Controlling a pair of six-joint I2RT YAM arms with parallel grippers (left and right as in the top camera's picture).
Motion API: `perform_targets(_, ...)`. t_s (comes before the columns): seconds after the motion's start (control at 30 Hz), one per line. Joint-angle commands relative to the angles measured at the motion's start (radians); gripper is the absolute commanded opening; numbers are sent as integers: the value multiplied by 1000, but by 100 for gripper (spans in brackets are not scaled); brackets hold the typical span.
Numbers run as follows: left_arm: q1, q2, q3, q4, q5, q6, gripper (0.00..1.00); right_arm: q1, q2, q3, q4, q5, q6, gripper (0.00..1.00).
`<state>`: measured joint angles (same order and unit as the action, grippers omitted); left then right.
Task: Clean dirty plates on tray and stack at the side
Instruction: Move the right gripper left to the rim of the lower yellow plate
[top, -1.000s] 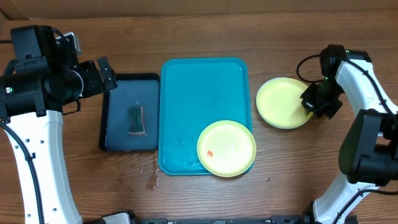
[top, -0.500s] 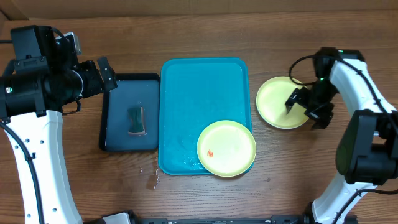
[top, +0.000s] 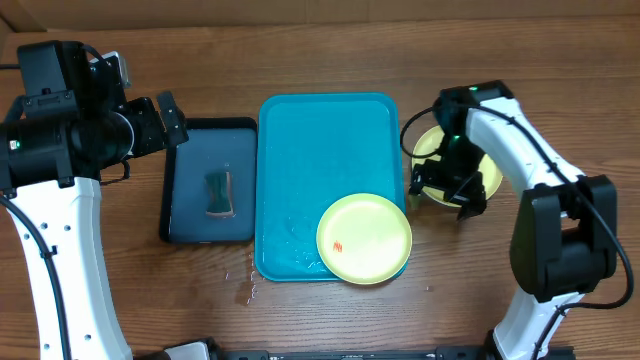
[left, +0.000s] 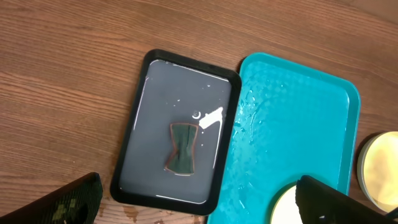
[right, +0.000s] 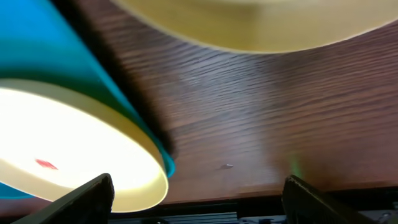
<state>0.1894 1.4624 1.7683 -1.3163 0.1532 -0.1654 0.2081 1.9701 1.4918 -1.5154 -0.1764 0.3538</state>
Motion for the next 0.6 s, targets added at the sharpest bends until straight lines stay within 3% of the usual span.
perform_targets(0.0, -5, -9, 16, 4, 12, -7, 100, 40, -26, -25, 0, -5, -14, 88)
perform_targets(0.4, -5, -9, 16, 4, 12, -7, 100, 171, -26, -117, 101, -5, -14, 83)
perform_targets(0.57, -5, -9, 16, 4, 12, -7, 100, 208, -26, -117, 132, -4, -14, 66)
